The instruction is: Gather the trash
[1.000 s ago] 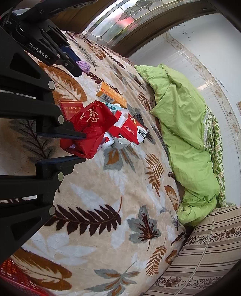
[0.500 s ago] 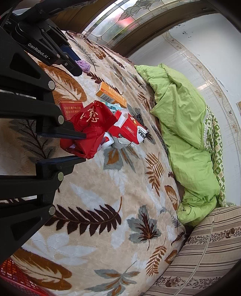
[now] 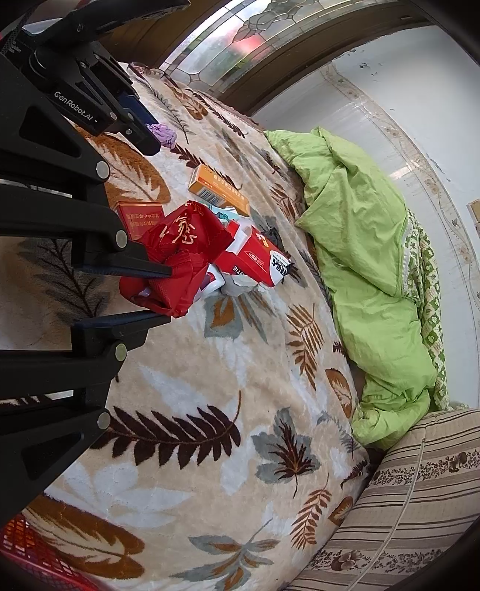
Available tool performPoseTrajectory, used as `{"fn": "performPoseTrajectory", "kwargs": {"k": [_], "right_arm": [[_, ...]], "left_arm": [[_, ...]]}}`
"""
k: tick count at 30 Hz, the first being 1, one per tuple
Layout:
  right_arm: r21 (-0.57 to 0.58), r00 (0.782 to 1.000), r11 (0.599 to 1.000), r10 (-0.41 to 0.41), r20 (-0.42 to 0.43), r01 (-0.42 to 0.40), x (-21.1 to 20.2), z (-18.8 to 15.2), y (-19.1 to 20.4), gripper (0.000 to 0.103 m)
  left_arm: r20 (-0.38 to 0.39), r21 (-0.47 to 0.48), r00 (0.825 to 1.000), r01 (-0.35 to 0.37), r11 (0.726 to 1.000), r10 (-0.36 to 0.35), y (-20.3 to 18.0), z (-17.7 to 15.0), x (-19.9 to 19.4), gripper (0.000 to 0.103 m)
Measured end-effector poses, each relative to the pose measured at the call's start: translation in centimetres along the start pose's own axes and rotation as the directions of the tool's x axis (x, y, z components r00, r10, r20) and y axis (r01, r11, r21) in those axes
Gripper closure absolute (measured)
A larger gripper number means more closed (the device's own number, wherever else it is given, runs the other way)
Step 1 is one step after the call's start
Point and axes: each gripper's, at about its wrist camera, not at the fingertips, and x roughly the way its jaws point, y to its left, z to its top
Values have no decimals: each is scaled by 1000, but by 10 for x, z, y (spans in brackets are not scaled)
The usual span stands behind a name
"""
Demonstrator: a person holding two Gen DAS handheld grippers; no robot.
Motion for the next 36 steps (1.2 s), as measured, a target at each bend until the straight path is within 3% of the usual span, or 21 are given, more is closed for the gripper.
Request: {"fn": "performPoseTrajectory", "kwargs": {"k": [10, 15, 19, 24, 27, 29, 36], "right_arm": [[16, 1000, 1000, 3, 20, -4, -14, -4, -3, 85], [60, 1000, 998, 1, 30, -3, -40, -8, -20, 85], [107, 999, 994, -23, 45, 18, -73, -13, -47, 85], [165, 993, 984, -85, 79, 71, -124, -18, -88, 85], [199, 986, 973, -139, 88, 119, -152, -24, -114, 85], [222, 979, 962, -182, 93, 158, -171, -30, -132, 85], [336, 947, 904, -310, 86, 265, -228, -53, -194, 85]], "left_arm": [[3, 10, 1000, 21, 1000, -21, 1, -1, -3, 75], [4, 21, 994, 111, 994, -111, -8, -1, -16, 75], [-8, 51, 973, 230, 972, -230, -28, 2, -28, 75], [-57, 114, 907, 420, 900, -416, -71, 1, -49, 75], [-86, 147, 872, 489, 860, -481, -101, 2, -61, 75], [-118, 152, 835, 550, 821, -537, -123, 4, -68, 75], [-230, 237, 730, 683, 690, -643, -215, -5, -91, 75]]}}
